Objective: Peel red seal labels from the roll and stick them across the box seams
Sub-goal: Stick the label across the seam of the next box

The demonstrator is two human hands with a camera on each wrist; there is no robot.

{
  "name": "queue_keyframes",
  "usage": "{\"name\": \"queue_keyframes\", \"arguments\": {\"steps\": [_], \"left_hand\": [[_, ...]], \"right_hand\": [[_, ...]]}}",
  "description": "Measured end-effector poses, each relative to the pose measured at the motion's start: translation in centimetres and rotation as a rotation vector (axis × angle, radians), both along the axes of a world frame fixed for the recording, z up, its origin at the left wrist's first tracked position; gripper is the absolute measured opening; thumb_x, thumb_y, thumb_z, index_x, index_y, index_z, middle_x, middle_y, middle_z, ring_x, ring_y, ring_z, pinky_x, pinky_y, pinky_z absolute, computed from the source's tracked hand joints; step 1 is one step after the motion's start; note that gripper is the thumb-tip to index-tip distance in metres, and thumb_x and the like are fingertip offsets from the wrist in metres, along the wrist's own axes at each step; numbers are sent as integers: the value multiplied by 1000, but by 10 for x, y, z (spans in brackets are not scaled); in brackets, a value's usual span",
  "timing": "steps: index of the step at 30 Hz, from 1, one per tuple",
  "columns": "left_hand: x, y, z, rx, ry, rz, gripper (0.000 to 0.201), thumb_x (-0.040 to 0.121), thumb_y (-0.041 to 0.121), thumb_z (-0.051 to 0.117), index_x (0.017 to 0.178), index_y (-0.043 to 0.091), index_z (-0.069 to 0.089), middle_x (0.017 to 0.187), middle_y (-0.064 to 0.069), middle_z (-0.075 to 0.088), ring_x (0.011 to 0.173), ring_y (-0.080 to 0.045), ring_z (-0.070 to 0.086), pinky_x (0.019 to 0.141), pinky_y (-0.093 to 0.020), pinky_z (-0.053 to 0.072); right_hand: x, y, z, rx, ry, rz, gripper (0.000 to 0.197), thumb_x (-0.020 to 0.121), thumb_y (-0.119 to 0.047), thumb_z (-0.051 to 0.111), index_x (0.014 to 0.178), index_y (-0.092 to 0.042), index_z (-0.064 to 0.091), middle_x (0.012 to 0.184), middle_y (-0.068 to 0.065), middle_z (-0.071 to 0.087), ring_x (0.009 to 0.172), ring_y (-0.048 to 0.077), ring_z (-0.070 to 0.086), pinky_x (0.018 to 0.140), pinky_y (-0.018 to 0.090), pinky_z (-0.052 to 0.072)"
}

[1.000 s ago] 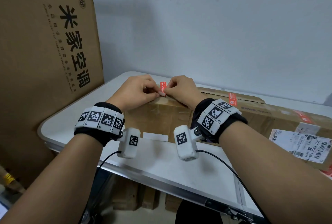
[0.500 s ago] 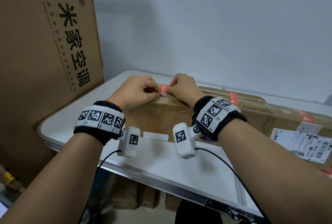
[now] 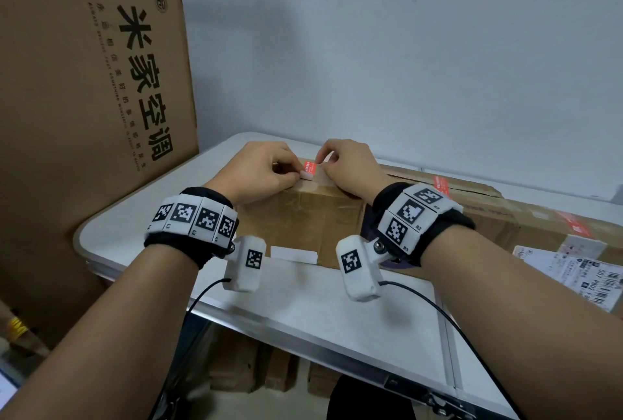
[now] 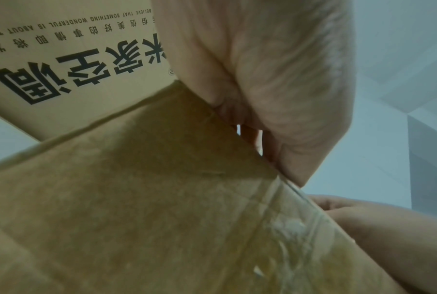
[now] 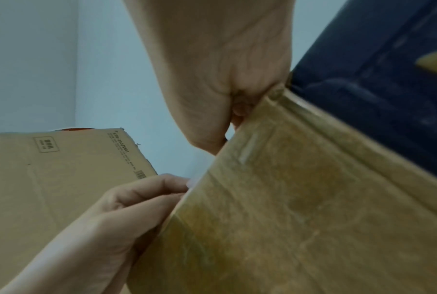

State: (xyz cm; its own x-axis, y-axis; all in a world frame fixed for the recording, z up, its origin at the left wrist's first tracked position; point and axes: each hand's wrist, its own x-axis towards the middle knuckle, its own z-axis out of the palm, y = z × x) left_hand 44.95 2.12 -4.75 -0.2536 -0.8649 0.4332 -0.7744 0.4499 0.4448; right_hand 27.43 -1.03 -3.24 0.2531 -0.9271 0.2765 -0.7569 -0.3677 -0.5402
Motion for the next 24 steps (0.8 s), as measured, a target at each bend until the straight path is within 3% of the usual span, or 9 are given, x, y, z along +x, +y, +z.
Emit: {"name": "queue_keyframes", "arguments": {"steps": [3, 6, 8, 10, 12, 15, 19, 24], "left_hand": [[0, 1, 1, -2, 6, -21, 19, 81, 17, 65, 83, 34, 74, 88, 9, 67, 87, -10, 60, 77, -24, 45], [0, 2, 2, 6, 1, -22, 25, 79, 10, 63, 87, 28, 77, 91, 7, 68, 90, -11, 60, 85, -29, 49], [-1, 3, 3, 2, 5, -21, 25, 79, 8, 63, 87, 28, 77, 91, 7, 68, 90, -11, 61, 86, -29, 49], [-2, 4, 3, 0, 8, -25, 26, 78, 7, 62, 87, 28, 76, 91, 7, 68, 90, -11, 60, 87, -29, 49], [-1, 3, 3, 9, 2, -32, 29, 79, 6, 61, 87, 29, 76, 92, 7, 68, 91, -10, 60, 87, -29, 49], [0, 0, 5, 16, 2, -12, 33, 83, 4, 57, 92, 30, 75, 98, 9, 68, 94, -9, 59, 89, -29, 49], [-4, -7, 9, 17, -141, 10, 41, 90, 2, 45, 120, 21, 67, 118, 1, 62, 111, -16, 54, 92, -21, 37], [-9, -11, 6, 61, -253, 16, 38, 94, 7, 44, 123, 21, 66, 118, -2, 58, 111, -20, 49, 86, -19, 28]], "right_hand": [[-1, 10, -1, -15, 2, 56, 35, 86, -3, 46, 93, -20, 76, 80, -3, 57, 58, 5, 46, 48, 11, 31], [-1, 14, -2, -20, 14, 52, 39, 87, -3, 44, 99, -20, 77, 78, -11, 50, 59, 4, 45, 52, 16, 33], [1, 14, -3, -19, 64, 39, 39, 89, -5, 44, 107, -19, 75, 86, -7, 50, 70, 10, 51, 60, 21, 40], [2, 12, -5, -31, 148, 22, 38, 92, -11, 43, 116, -20, 71, 108, 6, 51, 96, 22, 55, 80, 32, 48], [3, 9, -9, -45, 213, 9, 38, 94, -15, 42, 123, -21, 66, 116, 11, 48, 112, 30, 49, 96, 42, 46], [3, 6, -13, -42, 263, -3, 40, 96, -16, 39, 128, -20, 62, 118, 12, 47, 117, 32, 45, 100, 43, 43], [3, 9, -13, -32, 283, -17, 40, 96, -16, 38, 128, -15, 61, 120, 13, 46, 118, 32, 43, 101, 44, 42], [1, 10, -12, -16, 265, -13, 39, 97, -18, 37, 126, -16, 63, 121, 13, 45, 120, 31, 42, 103, 46, 41]]}}
